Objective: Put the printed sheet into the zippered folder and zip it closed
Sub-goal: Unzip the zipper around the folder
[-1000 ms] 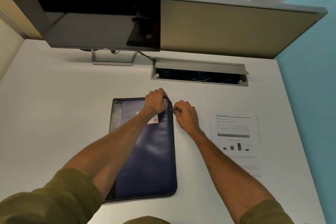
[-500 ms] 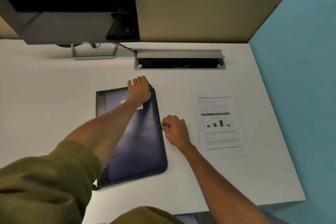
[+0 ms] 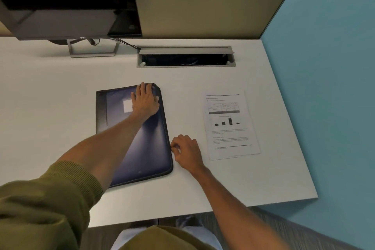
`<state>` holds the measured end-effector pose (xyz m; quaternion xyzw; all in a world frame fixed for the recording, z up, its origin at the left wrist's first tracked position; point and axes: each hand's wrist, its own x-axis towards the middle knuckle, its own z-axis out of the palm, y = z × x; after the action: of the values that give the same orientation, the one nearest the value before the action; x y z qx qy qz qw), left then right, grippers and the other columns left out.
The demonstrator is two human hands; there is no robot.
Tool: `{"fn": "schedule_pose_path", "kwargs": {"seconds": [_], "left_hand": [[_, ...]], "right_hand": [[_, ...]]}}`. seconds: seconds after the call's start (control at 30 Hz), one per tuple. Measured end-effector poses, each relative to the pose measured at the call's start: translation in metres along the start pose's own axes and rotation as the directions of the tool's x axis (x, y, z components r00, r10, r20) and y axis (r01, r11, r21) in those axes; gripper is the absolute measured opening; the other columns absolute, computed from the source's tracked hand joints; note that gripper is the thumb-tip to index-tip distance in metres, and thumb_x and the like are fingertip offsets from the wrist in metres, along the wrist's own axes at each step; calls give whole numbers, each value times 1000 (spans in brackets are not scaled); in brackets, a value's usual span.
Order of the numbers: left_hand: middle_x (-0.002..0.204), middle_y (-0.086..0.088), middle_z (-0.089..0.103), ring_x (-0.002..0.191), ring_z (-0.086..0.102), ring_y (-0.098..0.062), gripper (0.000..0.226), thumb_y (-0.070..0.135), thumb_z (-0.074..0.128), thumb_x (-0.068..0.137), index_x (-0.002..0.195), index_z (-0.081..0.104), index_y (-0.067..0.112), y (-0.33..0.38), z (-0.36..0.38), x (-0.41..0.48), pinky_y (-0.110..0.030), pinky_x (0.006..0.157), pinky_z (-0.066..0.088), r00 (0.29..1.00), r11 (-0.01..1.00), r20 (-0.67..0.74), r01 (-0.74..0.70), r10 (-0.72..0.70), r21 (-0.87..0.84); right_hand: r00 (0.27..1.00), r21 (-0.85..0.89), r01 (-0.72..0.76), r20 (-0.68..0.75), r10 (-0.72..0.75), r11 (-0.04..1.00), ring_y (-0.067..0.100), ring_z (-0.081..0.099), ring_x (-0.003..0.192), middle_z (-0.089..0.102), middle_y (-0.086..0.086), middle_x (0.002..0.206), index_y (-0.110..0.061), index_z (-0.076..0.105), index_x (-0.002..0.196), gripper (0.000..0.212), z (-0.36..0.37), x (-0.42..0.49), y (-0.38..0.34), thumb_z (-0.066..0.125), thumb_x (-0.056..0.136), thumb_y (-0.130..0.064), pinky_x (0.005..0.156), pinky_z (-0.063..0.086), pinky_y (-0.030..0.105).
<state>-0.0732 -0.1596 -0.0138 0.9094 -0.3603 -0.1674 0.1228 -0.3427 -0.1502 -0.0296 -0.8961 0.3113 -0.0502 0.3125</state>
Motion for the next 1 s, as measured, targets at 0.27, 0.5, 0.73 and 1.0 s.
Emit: {"fn": "schedule_pose_path", "kwargs": {"seconds": [0.27,0.5,0.73,1.0], "left_hand": [[179,-11,-6,166,-2,-35,72,52,32,112,171,1,26,-40,11,-101,-60,132,4,994,994,105,-38,27,102],[178,-14,3,162,15,-42,86,76,45,98,168,9,43,-112,-12,-200,-66,125,22,974,971,32,220,-224,92],[141,-25,39,122,54,-52,97,90,45,86,165,2,54,-124,-20,-232,-60,95,54,939,939,77,324,-334,116],[139,-24,39,118,55,-52,96,91,42,86,166,6,52,-126,-16,-234,-59,94,53,949,946,36,308,-313,101]], "right_hand": [[1000,-57,25,11,-24,998,23,60,93,69,-5,97,-24,69,92,7,-5,5,-2,66,94,-19,82,46,45],[999,-75,14,-29,-16,997,25,61,89,68,-3,91,-23,69,89,10,-3,4,-4,65,91,-13,77,45,43],[993,-75,-27,-116,18,997,24,57,86,65,-6,87,-22,64,85,17,3,-15,-10,63,89,-6,73,40,41],[966,19,-115,-232,116,993,15,55,79,64,-5,85,-20,63,86,18,20,-67,-16,67,91,-3,70,33,34]]}}
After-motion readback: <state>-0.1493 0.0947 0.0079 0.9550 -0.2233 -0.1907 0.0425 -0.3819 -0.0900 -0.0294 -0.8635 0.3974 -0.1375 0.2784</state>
